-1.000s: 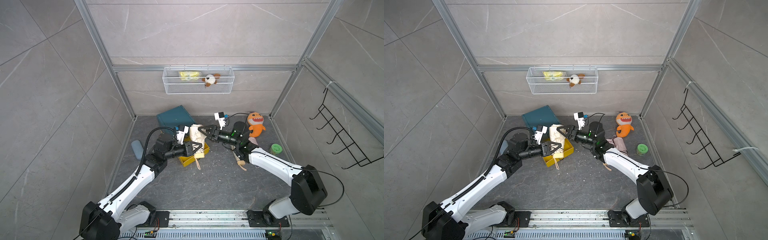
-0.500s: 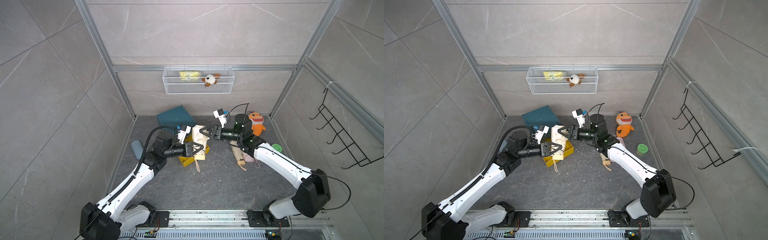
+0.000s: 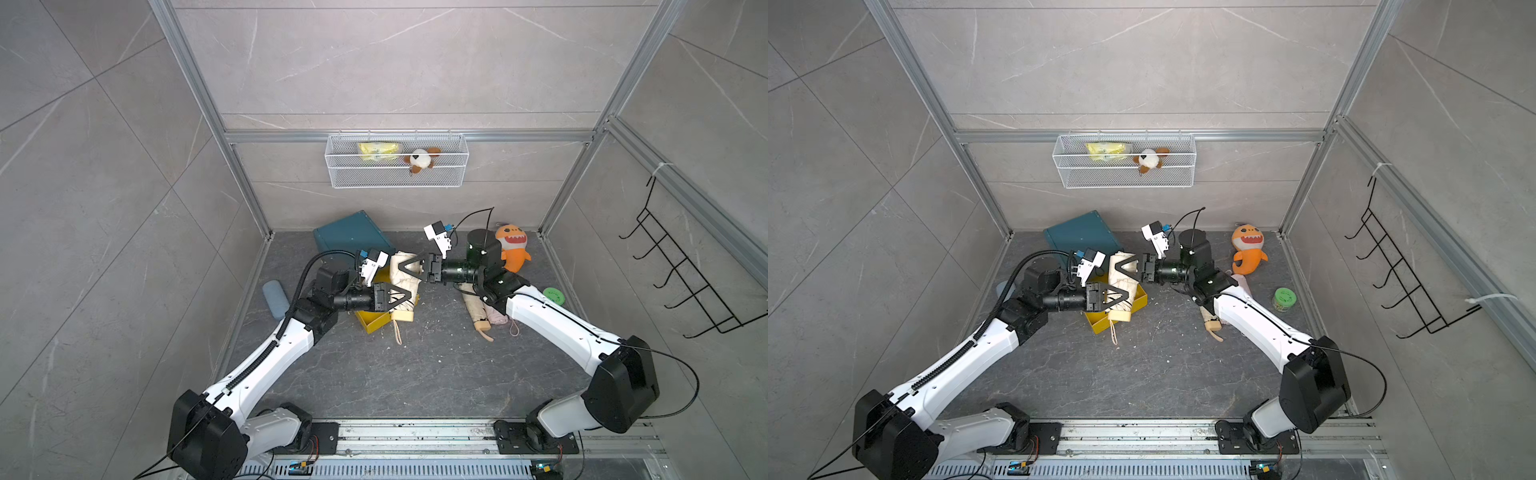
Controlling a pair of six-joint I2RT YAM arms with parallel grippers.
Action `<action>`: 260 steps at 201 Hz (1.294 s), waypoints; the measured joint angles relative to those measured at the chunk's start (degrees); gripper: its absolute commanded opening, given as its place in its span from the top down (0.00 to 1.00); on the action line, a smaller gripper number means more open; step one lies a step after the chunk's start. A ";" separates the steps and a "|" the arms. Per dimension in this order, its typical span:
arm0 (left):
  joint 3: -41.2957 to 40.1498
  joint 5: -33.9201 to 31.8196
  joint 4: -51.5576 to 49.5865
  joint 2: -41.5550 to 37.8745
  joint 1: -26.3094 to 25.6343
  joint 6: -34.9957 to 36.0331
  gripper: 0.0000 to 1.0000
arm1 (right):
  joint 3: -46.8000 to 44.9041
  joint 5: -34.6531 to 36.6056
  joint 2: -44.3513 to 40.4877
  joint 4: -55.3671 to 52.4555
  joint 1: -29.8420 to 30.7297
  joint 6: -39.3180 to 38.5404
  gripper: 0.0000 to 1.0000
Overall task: Place the umbrella in the drawer by color
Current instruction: Place the umbrella in the drawer.
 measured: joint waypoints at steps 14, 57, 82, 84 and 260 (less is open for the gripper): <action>0.28 0.63 0.00 0.20 0.00 -0.02 0.74 | -0.02 -0.79 0.37 0.46 0.00 0.22 0.34; 0.39 1.97 0.02 0.48 0.00 -0.13 0.72 | 0.00 -2.47 1.20 0.87 0.11 0.59 0.47; 0.42 2.34 0.20 0.52 0.00 -0.24 0.68 | -0.04 -3.02 1.51 1.29 0.09 0.68 0.63; 0.42 2.34 0.22 0.52 0.00 -0.24 0.68 | -0.07 -3.06 1.51 1.29 0.09 1.03 0.64; 5.73 -24.46 -23.23 -15.02 2.60 6.08 0.04 | -8.26 22.73 0.55 8.26 7.48 6.08 0.76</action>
